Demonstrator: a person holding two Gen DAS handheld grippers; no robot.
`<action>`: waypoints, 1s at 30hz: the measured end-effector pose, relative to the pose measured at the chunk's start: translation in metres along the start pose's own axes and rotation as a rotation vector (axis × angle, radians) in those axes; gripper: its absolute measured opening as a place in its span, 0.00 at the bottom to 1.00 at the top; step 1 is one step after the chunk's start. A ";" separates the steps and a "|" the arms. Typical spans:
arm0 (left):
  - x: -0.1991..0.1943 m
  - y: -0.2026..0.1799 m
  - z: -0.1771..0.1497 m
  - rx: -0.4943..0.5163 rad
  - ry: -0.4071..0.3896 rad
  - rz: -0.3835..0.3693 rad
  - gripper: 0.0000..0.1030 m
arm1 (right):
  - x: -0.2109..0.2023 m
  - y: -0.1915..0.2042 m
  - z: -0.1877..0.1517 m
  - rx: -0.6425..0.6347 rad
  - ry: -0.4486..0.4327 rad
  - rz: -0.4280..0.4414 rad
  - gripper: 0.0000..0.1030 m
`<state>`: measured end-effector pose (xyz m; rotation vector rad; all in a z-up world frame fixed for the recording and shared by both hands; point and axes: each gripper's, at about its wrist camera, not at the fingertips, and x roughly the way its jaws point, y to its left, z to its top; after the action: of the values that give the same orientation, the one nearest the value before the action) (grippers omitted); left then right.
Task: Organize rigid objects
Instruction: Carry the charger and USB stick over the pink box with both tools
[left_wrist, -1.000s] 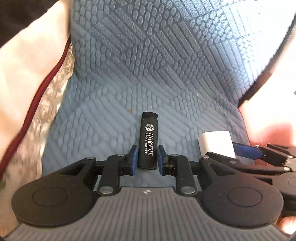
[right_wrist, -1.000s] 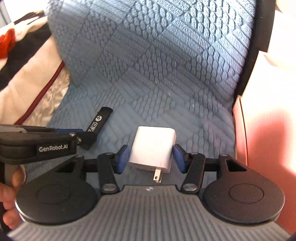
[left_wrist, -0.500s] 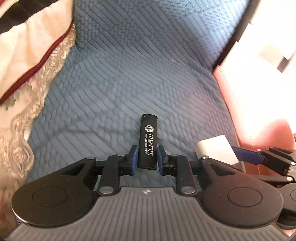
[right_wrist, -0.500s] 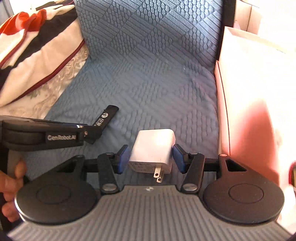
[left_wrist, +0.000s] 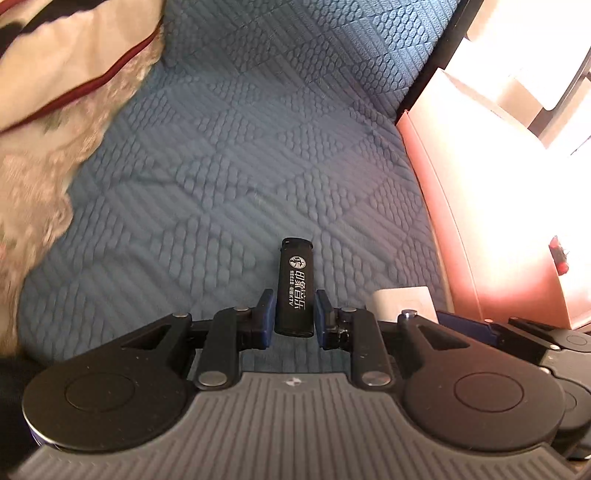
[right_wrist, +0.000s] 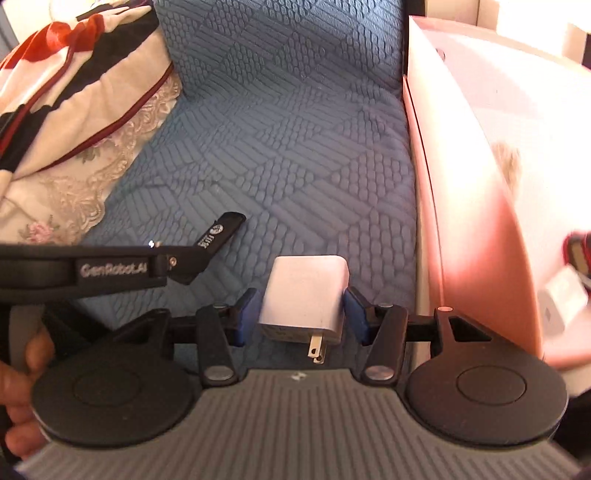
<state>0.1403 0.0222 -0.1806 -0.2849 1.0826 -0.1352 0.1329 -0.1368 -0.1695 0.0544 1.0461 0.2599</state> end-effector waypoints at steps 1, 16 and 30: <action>-0.001 0.001 -0.003 -0.007 0.003 0.003 0.25 | -0.001 0.001 -0.003 0.001 0.003 0.004 0.52; 0.015 0.007 0.008 -0.008 0.004 0.039 0.27 | 0.005 0.004 -0.003 -0.036 -0.011 -0.022 0.53; 0.019 0.005 0.008 0.023 -0.009 0.036 0.27 | 0.014 0.012 -0.002 -0.093 -0.024 -0.073 0.53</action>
<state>0.1561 0.0231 -0.1951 -0.2449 1.0762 -0.1137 0.1357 -0.1222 -0.1800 -0.0643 1.0089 0.2408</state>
